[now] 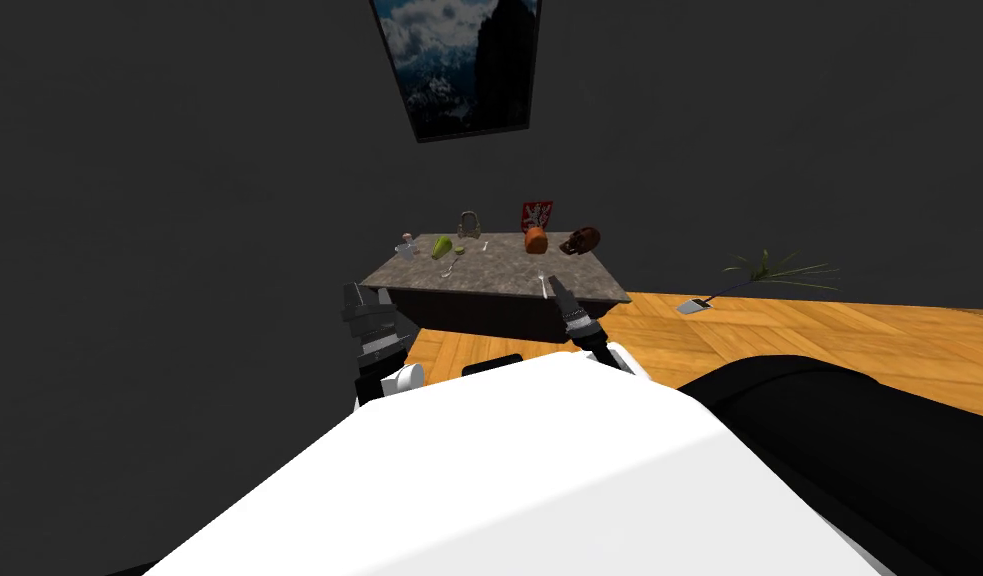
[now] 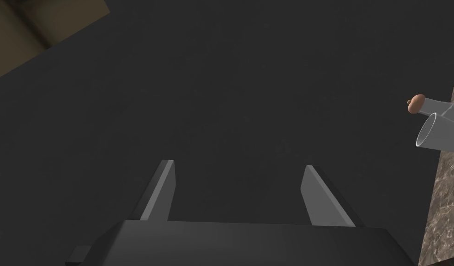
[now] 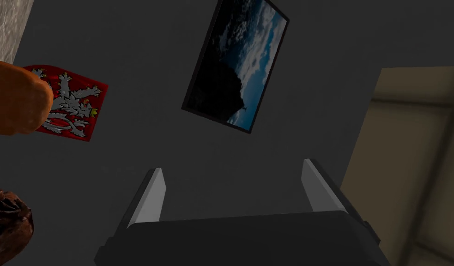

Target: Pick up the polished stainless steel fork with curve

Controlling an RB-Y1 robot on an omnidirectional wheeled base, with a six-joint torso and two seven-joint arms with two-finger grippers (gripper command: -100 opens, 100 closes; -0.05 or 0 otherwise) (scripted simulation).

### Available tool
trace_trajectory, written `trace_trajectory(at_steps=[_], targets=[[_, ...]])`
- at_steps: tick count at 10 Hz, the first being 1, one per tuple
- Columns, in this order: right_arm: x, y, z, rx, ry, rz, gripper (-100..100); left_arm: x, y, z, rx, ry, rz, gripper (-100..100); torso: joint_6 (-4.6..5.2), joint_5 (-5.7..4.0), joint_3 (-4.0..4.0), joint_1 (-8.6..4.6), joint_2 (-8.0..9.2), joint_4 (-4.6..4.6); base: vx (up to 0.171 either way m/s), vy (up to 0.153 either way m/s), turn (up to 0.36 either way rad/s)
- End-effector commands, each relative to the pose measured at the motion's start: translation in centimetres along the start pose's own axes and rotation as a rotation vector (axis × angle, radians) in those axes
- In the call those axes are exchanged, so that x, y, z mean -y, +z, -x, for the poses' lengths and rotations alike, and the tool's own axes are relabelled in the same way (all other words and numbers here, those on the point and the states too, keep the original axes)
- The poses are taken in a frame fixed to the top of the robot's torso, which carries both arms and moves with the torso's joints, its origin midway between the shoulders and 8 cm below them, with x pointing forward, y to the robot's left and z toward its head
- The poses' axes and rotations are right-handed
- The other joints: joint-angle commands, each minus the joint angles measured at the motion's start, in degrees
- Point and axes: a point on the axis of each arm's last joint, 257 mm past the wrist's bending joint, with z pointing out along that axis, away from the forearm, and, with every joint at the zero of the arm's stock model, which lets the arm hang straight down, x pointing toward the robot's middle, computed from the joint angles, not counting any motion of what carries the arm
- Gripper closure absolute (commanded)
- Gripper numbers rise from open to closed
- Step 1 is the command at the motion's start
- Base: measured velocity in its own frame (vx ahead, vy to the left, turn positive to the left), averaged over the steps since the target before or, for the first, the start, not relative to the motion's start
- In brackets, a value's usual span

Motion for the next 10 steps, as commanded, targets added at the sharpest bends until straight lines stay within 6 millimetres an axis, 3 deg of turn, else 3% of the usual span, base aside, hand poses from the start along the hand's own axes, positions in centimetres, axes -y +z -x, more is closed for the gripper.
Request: trace_trajectory(at_steps=[1,2,3,5,6,8,9,10], targets=[[0.7,-0.6,-0.4,-0.042,-0.053,-0.011,-100,0.0,0.0,0.0,0.0,0.0,0.0,0,0.0,0.0,0.0,0.0,0.0,0.0,-0.083,0.135,0.011],[2.0,-1.7,-1.3,-0.105,-0.131,-0.033,-100,0.0,0.0,0.0,0.0,0.0,0.0,0,0.01,-0.01,0.02,-0.12,0.02,0.01,-0.092,0.144,0.057],[2.0,-1.7,-1.3,-0.107,-0.132,-0.032,-100,0.0,0.0,0.0,0.0,0.0,0.0,0,0.0,-0.01,0.04,-0.09,0.07,0.02,-0.065,0.106,0.015],[4.7,-4.4,-2.7,-0.232,-0.281,-0.066,-100,0.0,0.0,0.0,0.0,0.0,0.0,0,0.0,-0.04,-0.02,-0.22,-0.05,0.0,-0.073,0.131,0.084],[4.9,-4.5,-2.9,-0.251,-0.296,-0.063,-100,0.0,0.0,0.0,0.0,0.0,0.0,0,0.0,-0.02,0.03,-0.15,0.05,0.01,-0.071,0.123,0.027],[7.8,-7.7,-3.9,-0.383,-0.438,-0.09,-100,0.0,0.0,0.0,0.0,0.0,0.0,0,0.0,-0.02,0.01,-0.14,0.0,0.01,-0.075,0.154,0.12],[7.9,-7.9,-4.2,-0.413,-0.464,-0.078,-100,0.0,0.0,0.0,0.0,0.0,0.0,0,0.0,-0.01,0.03,-0.09,0.03,0.02,-0.053,0.114,0.04],[9.3,-9.6,-4.5,-0.481,-0.534,-0.086,-100,0.0,0.0,0.0,0.0,0.0,0.0,0,0.01,-0.02,-0.01,-0.22,-0.04,0.01,-0.045,0.113,0.121]])
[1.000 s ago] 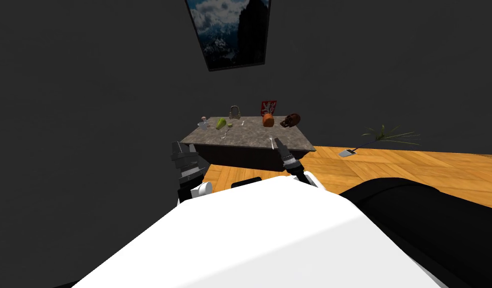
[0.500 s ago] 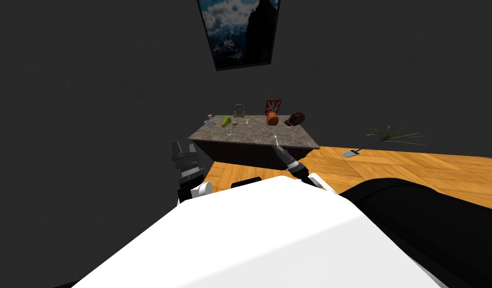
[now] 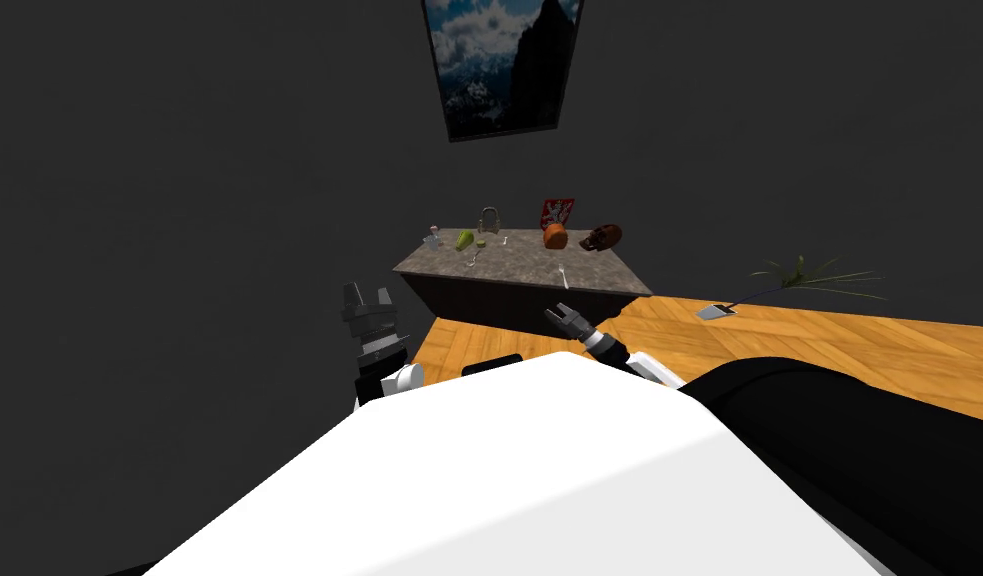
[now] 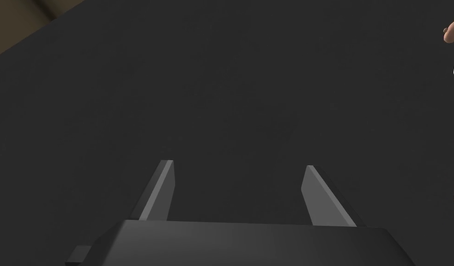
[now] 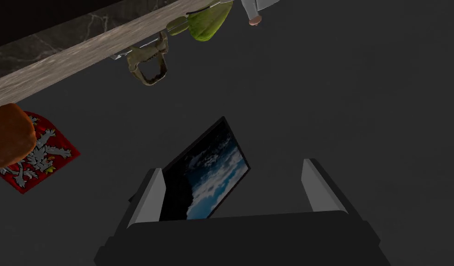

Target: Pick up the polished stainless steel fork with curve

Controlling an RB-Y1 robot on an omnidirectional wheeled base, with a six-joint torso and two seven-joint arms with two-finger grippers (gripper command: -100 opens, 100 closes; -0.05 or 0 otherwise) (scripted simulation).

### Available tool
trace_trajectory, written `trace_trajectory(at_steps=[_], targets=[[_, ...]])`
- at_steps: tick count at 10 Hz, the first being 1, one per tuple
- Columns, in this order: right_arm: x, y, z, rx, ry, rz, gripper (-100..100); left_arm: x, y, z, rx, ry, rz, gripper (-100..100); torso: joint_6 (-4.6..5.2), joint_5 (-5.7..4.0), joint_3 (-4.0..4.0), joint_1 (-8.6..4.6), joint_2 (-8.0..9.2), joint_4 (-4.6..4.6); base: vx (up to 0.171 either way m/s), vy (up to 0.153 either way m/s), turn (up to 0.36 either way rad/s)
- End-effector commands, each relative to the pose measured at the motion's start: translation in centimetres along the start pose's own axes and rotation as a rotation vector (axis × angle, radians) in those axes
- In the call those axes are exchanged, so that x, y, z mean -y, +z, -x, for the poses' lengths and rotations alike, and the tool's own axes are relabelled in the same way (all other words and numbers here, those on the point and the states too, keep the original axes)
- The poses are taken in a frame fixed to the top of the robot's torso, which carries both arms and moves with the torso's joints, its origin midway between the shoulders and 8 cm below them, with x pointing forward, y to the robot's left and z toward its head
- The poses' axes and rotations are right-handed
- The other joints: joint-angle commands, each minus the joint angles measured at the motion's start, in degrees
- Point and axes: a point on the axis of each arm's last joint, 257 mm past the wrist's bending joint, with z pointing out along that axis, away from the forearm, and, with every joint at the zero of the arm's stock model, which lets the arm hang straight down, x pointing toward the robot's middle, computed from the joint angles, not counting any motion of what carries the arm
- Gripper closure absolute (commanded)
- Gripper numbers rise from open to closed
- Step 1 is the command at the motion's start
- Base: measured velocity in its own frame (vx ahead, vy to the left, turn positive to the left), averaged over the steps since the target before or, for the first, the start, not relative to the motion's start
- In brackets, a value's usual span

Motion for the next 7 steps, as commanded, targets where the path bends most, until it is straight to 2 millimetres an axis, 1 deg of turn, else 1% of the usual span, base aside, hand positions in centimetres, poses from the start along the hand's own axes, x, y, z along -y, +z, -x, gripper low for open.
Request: trace_trajectory(at_steps=[1,2,3,4,5,6,7], targets=[[0.7,-0.5,-0.8,-0.052,-0.06,0.007,-100,0.0,0.0,0.0,0.0,0.0,0.0,0,0.0,0.0,0.0,0.0,0.0,0.0,-0.047,0.082,0.046],[1.8,-1.8,-2.5,-0.125,-0.137,0.006,-100,0.0,0.0,0.0,0.0,0.0,0.0,0,0.02,-0.02,-0.01,-0.12,-0.01,0.0,-0.065,0.085,0.131],[1.8,-1.9,-2.5,-0.137,-0.149,0.013,-100,0.0,0.0,0.0,0.0,0.0,0.0,0,0.0,-0.03,0.02,-0.13,0.04,0.01,-0.051,0.073,0.057],[3.0,-3.4,-4.1,-0.212,-0.228,0.018,-100,0.0,0.0,0.0,0.0,0.0,0.0,0,0.02,-0.03,0.01,-0.18,0.01,0.01,-0.043,0.082,0.14],[3.1,-3.5,-4.2,-0.222,-0.238,0.024,-100,0.0,0.0,0.0,0.0,0.0,0.0,0,0.0,-0.03,-0.01,-0.16,-0.02,0.0,-0.035,0.068,0.067],[4.3,-5.1,-5.6,-0.299,-0.32,0.036,-100,0.0,0.0,0.0,0.0,0.0,0.0,0,0.02,-0.04,-0.02,-0.2,-0.05,0.0,-0.027,0.082,0.115],[4.4,-5.2,-5.6,-0.308,-0.328,0.041,-100,0.0,0.0,0.0,0.0,0.0,0.0,0,-0.01,-0.04,-0.05,-0.18,-0.08,-0.01,-0.028,0.058,0.084]])
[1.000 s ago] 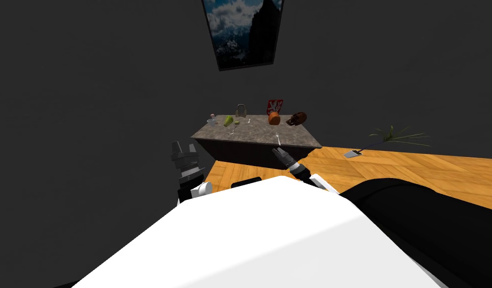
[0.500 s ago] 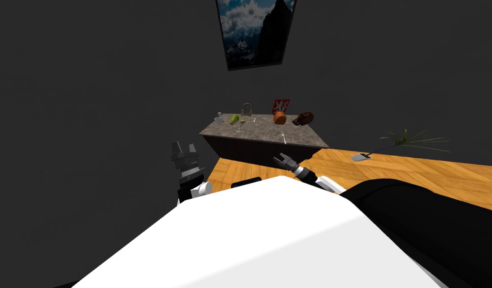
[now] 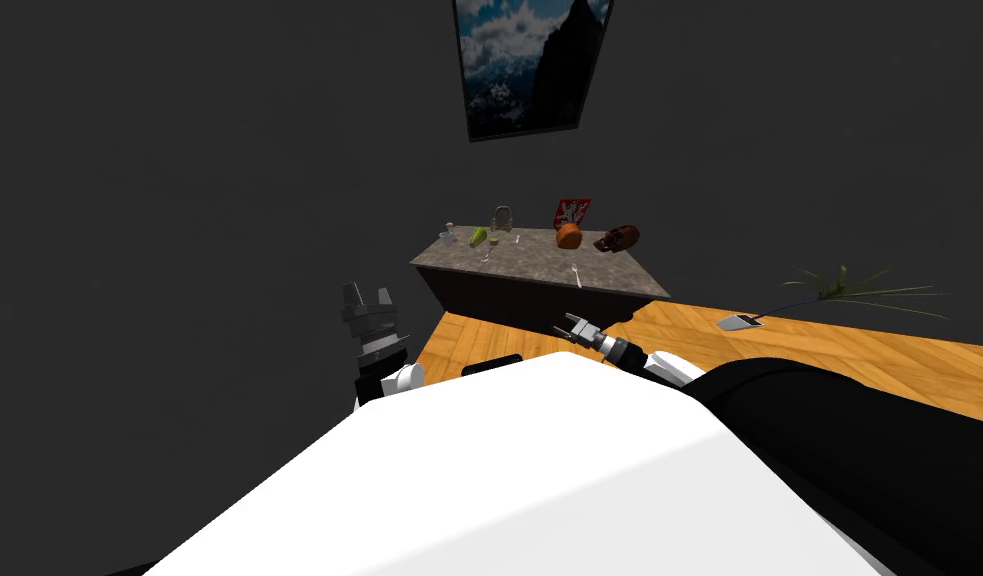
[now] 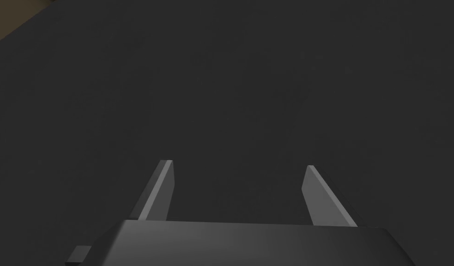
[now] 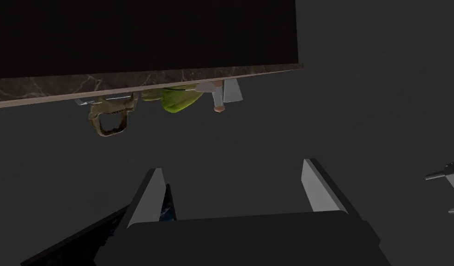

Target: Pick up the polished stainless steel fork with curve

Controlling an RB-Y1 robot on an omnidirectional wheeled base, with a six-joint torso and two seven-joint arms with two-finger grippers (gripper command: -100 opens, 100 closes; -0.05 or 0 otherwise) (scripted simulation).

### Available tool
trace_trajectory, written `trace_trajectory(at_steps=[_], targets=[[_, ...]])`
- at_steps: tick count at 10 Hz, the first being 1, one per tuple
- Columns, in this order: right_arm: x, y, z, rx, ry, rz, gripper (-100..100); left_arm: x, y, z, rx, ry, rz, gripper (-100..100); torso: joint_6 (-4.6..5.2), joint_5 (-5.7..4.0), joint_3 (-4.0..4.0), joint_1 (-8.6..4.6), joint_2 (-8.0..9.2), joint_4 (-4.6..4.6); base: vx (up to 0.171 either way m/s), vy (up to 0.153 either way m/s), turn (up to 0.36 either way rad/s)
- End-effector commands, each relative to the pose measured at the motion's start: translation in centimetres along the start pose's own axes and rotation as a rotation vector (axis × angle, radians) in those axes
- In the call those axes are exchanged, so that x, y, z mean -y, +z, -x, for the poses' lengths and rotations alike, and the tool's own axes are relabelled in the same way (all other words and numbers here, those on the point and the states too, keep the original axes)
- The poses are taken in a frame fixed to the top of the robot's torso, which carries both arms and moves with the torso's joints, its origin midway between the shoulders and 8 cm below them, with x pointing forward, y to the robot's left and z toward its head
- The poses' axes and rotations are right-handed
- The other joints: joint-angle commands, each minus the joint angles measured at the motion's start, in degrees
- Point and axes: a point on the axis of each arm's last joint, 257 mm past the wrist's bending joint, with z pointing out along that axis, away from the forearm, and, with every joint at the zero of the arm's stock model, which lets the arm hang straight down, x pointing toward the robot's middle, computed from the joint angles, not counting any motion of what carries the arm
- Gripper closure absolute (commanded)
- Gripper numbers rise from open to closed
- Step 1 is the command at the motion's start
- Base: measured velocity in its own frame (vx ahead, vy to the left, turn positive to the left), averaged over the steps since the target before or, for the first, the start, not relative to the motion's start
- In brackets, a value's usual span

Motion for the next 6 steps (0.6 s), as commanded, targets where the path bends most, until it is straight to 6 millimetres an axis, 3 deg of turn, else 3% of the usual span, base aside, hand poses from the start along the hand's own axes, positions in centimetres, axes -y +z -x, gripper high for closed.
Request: trace_trajectory(at_steps=[1,2,3,4,5,6], targets=[[0.6,-1.6,-2.5,-0.093,-0.101,0.025,-100,0.0,0.0,0.0,0.0,0.0,0.0,0,0.0,0.0,0.0,0.0,0.0,0.0,-0.047,0.063,0.176],[0.7,-1.6,-2.6,-0.099,-0.108,0.029,-100,0.0,0.0,0.0,0.0,0.0,0.0,0,-0.03,-0.01,0.02,0.0,0.04,0.01,-0.033,0.05,0.083],[1.5,-3.1,-4.6,-0.174,-0.187,0.047,-100,0.0,0.0,0.0,0.0,0.0,0.0,0,0.01,-0.01,0.02,-0.04,0.02,0.01,-0.025,0.053,0.16],[1.6,-3.2,-4.6,-0.183,-0.198,0.055,-100,0.0,0.0,0.0,0.0,0.0,0.0,0,-0.03,-0.01,0.0,-0.04,0.0,0.0,-0.02,0.037,0.084],[2.6,-4.8,-6.4,-0.257,-0.275,0.078,-100,0.0,0.0,0.0,0.0,0.0,0.0,0,0.0,-0.02,-0.01,-0.09,-0.02,0.0,-0.023,0.041,0.136],[2.7,-4.9,-6.4,-0.265,-0.286,0.085,-100,0.0,0.0,0.0,0.0,0.0,0.0,0,-0.02,-0.03,-0.01,-0.09,-0.02,0.0,-0.02,0.03,0.116]])
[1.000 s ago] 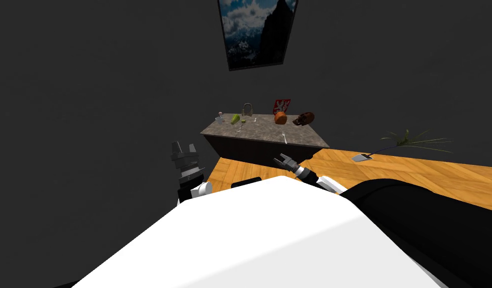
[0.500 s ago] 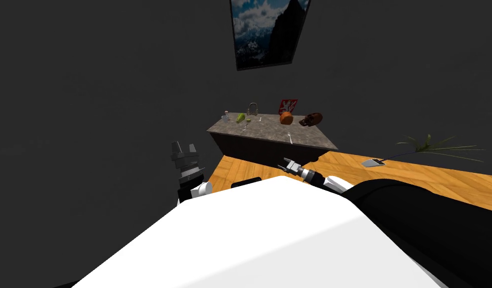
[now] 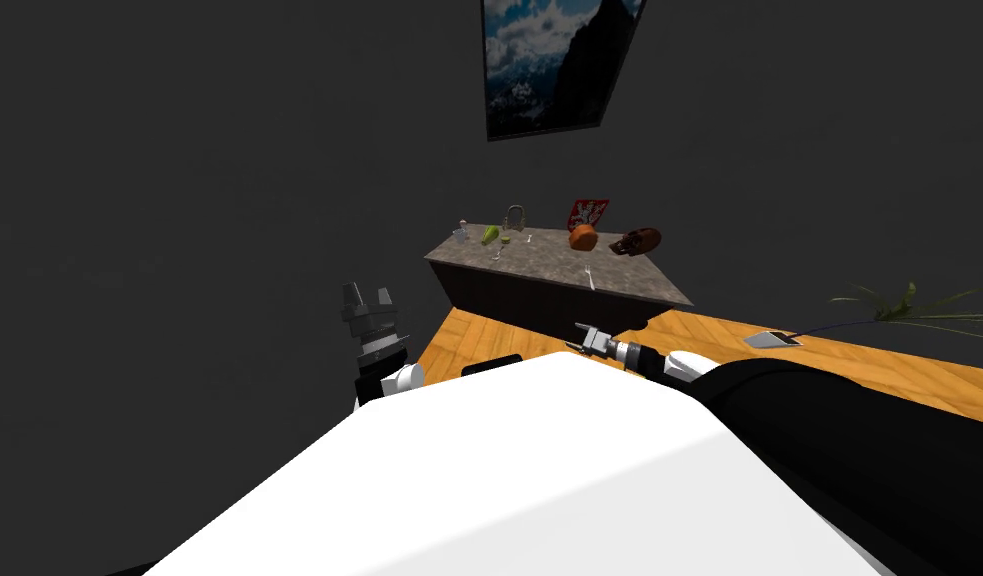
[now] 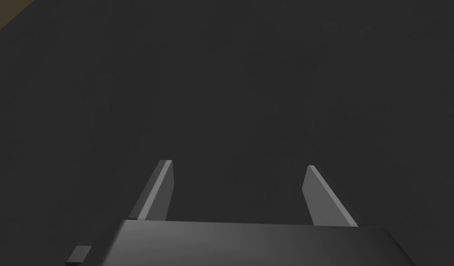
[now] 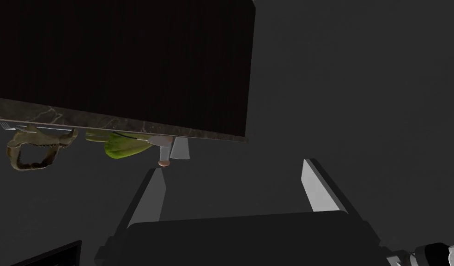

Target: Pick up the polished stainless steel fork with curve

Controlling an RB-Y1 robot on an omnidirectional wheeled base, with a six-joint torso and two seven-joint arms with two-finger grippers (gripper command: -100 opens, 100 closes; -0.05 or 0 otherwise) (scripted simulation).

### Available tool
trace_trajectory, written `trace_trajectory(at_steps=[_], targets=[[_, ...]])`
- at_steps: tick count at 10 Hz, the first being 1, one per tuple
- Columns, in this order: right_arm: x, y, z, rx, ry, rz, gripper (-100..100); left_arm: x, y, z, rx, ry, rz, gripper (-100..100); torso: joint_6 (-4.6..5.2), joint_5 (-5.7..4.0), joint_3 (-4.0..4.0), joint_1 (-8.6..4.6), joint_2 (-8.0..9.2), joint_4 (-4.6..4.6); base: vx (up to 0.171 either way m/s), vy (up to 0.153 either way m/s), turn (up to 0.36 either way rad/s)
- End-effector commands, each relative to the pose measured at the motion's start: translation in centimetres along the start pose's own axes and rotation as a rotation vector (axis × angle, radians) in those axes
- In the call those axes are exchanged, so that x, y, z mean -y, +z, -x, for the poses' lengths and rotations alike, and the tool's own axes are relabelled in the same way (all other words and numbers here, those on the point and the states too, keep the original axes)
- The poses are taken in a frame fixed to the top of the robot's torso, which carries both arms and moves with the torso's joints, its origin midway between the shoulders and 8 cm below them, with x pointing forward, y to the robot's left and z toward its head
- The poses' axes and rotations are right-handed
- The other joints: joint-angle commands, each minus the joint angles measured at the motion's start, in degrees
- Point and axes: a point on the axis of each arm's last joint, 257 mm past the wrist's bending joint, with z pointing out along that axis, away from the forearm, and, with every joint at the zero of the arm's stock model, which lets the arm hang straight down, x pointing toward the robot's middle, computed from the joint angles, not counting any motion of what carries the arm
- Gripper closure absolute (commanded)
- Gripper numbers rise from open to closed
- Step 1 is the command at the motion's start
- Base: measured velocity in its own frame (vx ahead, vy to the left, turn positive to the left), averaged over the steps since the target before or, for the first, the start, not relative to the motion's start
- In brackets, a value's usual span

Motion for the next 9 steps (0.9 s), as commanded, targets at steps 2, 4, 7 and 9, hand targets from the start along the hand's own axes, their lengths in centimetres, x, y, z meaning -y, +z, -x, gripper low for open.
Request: trace_trajectory(at_steps=[2,4,7,9], targets=[[0.7,-1.7,-2.5,-0.093,-0.105,0.042,-100,0.0,0.0,0.0,0.0,0.0,0.0,0,-0.03,-0.01,-0.01,-0.02,-0.02,-0.01,-0.013,0.023,0.149],[1.4,-3.3,-4.6,-0.169,-0.191,0.079,-100,0.0,0.0,0.0,0.0,0.0,0.0,0,-0.03,-0.01,-0.03,-0.05,-0.04,-0.01,-0.009,0.013,0.155],[3.0,-6.5,-8.3,-0.31,-0.35,0.156,-100,0.0,0.0,0.0,0.0,0.0,0.0,0,0.01,-0.04,-0.04,-0.14,-0.08,-0.01,-0.001,-0.002,0.17],[4.2,-8.4,-9.9,-0.38,-0.433,0.201,-100,0.0,0.0,0.0,0.0,0.0,0.0,0,-0.05,-0.05,-0.08,-0.24,-0.13,-0.03,0.003,-0.033,0.235]])
